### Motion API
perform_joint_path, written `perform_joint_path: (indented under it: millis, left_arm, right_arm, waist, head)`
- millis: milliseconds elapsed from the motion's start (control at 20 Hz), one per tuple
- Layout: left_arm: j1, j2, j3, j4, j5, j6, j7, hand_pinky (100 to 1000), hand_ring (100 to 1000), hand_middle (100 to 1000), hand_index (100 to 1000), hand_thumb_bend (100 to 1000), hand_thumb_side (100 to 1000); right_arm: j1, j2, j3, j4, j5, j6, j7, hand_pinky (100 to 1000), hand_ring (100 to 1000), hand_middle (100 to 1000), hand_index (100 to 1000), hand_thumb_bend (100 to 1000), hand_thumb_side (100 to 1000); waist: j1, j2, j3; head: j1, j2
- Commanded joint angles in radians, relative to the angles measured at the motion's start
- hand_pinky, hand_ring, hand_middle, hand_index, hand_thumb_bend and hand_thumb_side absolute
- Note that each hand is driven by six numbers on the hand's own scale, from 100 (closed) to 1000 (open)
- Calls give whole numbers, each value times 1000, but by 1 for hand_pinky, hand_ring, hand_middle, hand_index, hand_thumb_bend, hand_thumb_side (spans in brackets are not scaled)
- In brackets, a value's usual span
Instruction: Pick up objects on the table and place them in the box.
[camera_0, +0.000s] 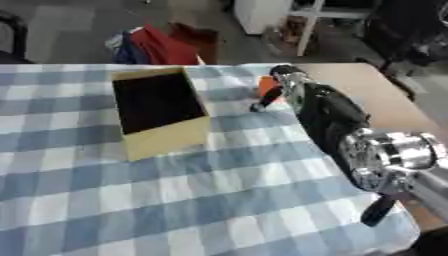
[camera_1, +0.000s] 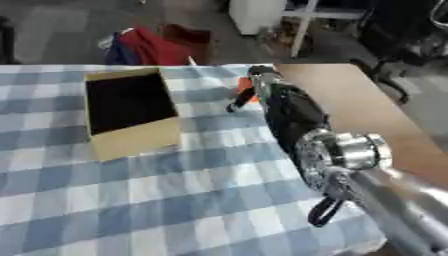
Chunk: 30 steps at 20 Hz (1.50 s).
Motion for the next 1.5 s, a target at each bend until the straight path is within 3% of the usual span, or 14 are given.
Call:
perform_joint_path:
  millis: [50,300,1300,1500]
  left_arm:
    - [-9,21,1,-16,1,-1,-4,824,643,598,757,100,605]
    - [-8,22,1,-16,2,-1,-5,824,643,598,757,100,605]
    - [-5,23,2,-16,2,0,-5,825,642,598,757,100,609]
    - [-4,23,3,-16,3,0,-5,825,641,598,757,100,609]
  right_arm:
    - [-1,-27,111,59,-166,-10,-82,768,796,868,972,683,403]
    - [-7,-33,145,61,-241,-20,-111,768,789,864,972,689,407]
    - [-14,-43,150,61,-416,-78,-199,769,756,837,969,703,477]
    - [-16,-44,147,61,-447,-87,-218,767,746,830,968,668,580]
  waist:
    - [6,-8,0]
    - [5,-12,-2]
    - [2,-15,-9]
    - [2,-15,-10]
  head:
    - [-5,-10]
    - [-5,-9]
    - [-5,-7]
    - [-5,-7]
